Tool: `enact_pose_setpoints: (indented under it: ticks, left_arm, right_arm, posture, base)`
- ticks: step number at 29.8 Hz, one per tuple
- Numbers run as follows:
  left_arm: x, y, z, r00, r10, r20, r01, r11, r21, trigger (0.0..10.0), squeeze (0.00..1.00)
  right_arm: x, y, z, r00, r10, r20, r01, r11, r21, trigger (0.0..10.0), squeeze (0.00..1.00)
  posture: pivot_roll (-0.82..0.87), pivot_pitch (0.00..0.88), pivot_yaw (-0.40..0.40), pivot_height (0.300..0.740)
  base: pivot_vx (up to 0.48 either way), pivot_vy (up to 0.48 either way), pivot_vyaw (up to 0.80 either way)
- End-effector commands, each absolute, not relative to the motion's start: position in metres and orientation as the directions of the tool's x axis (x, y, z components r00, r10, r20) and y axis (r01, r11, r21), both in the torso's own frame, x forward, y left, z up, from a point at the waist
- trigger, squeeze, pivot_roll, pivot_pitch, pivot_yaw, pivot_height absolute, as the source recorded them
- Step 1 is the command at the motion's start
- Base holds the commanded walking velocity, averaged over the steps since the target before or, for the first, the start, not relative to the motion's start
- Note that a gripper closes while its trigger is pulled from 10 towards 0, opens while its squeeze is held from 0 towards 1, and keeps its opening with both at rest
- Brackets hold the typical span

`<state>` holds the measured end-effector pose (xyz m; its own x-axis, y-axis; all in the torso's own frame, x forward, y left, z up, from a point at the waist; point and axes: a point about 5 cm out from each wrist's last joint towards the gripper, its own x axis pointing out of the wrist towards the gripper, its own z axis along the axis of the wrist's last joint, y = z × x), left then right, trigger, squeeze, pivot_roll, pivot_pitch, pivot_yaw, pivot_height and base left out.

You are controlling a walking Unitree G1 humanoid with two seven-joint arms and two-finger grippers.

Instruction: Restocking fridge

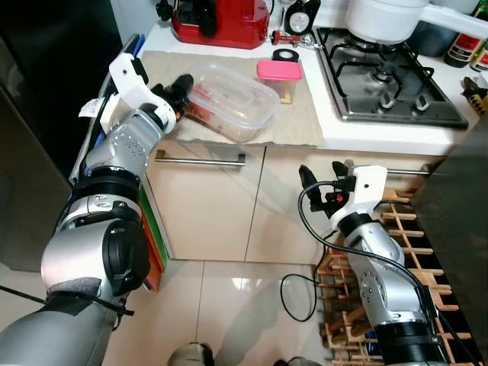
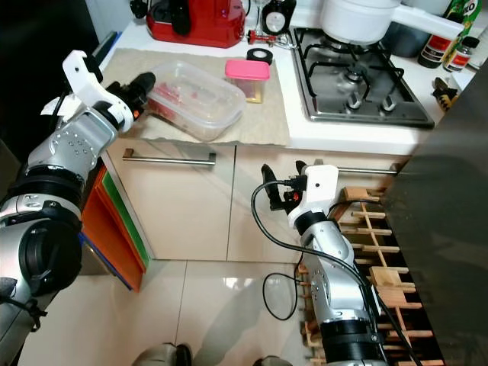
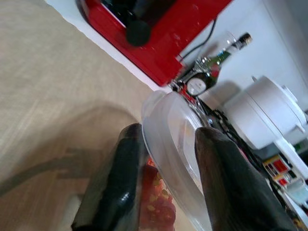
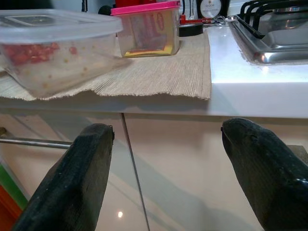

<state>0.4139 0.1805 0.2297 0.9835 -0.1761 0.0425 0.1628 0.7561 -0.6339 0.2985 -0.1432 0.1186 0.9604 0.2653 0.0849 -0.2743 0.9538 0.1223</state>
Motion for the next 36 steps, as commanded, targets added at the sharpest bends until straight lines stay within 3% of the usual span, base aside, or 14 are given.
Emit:
enact_pose_setpoints:
  ticks: [1,10,14,15,16,17,18,29,32,36]
  left_arm:
    - [0.413,0.185,0.235,0.988,-0.137,0.071,0.15,0.746,-0.648,0.0,0.0]
    - [0.408,0.194,0.224,0.996,-0.06,0.069,0.091,0.748,-0.657,0.0,0.0]
    - [0.407,0.199,0.218,0.998,-0.028,0.048,0.051,0.777,-0.627,0.0,0.0]
    - [0.406,0.199,0.209,1.0,-0.009,-0.002,0.006,0.826,-0.564,0.0,0.0]
    - [0.406,0.198,0.204,1.0,0.002,-0.023,-0.014,0.843,-0.538,1.8,0.0]
    - [0.406,0.198,0.204,1.0,0.002,-0.023,-0.014,0.843,-0.538,1.8,0.0]
    - [0.405,0.197,0.198,0.997,0.034,-0.062,-0.061,0.863,-0.501,10.0,0.0]
    - [0.405,0.189,0.195,0.995,0.066,-0.073,-0.094,0.85,-0.519,10.0,0.0]
    - [0.405,0.187,0.194,0.994,0.072,-0.076,-0.101,0.846,-0.523,10.0,0.0]
    - [0.405,0.187,0.192,0.992,0.09,-0.087,-0.122,0.838,-0.532,10.0,0.0]
  right_arm:
    - [0.297,-0.145,0.113,0.963,0.263,0.061,-0.269,0.956,0.119,10.0,0.0]
    - [0.298,-0.145,0.113,0.963,0.263,0.062,-0.269,0.956,0.121,10.0,0.0]
    - [0.298,-0.145,0.113,0.963,0.264,0.061,-0.269,0.956,0.12,10.0,0.01]
    - [0.298,-0.145,0.113,0.962,0.265,0.06,-0.27,0.955,0.118,10.0,0.0]
    - [0.298,-0.145,0.113,0.962,0.265,0.06,-0.271,0.955,0.118,10.0,0.0]
    - [0.298,-0.145,0.113,0.962,0.265,0.06,-0.271,0.955,0.118,10.0,0.0]
    - [0.298,-0.145,0.113,0.963,0.265,0.059,-0.27,0.956,0.117,10.0,0.0]
    - [0.299,-0.144,0.115,0.966,0.252,0.062,-0.259,0.953,0.158,10.0,0.0]
    - [0.306,-0.142,0.126,0.978,0.194,0.076,-0.208,0.916,0.342,10.0,0.0]
    - [0.318,-0.126,0.149,0.961,0.233,0.149,-0.273,0.881,0.387,10.0,0.0]
  posture:
    - [-0.04,0.057,-0.013,0.74]
    - [-0.04,0.055,-0.012,0.74]
    - [-0.04,0.055,-0.014,0.74]
    - [-0.04,0.055,-0.014,0.74]
    - [-0.04,0.056,-0.013,0.74]
    - [-0.04,0.056,-0.013,0.74]
    - [-0.04,0.056,-0.013,0.74]
    - [-0.04,0.058,-0.015,0.74]
    - [-0.04,0.059,-0.013,0.74]
    - [-0.04,0.058,-0.012,0.74]
  base:
    - [0.0,0.0,0.0]
    - [0.0,0.0,0.0]
    - [0.0,0.0,0.0]
    - [0.0,0.0,0.0]
    - [0.0,0.0,0.0]
    - [0.0,0.0,0.0]
    - [0.0,0.0,0.0]
    - [0.0,0.0,0.0]
    - [0.0,0.0,0.0]
    - [0.0,0.0,0.0]
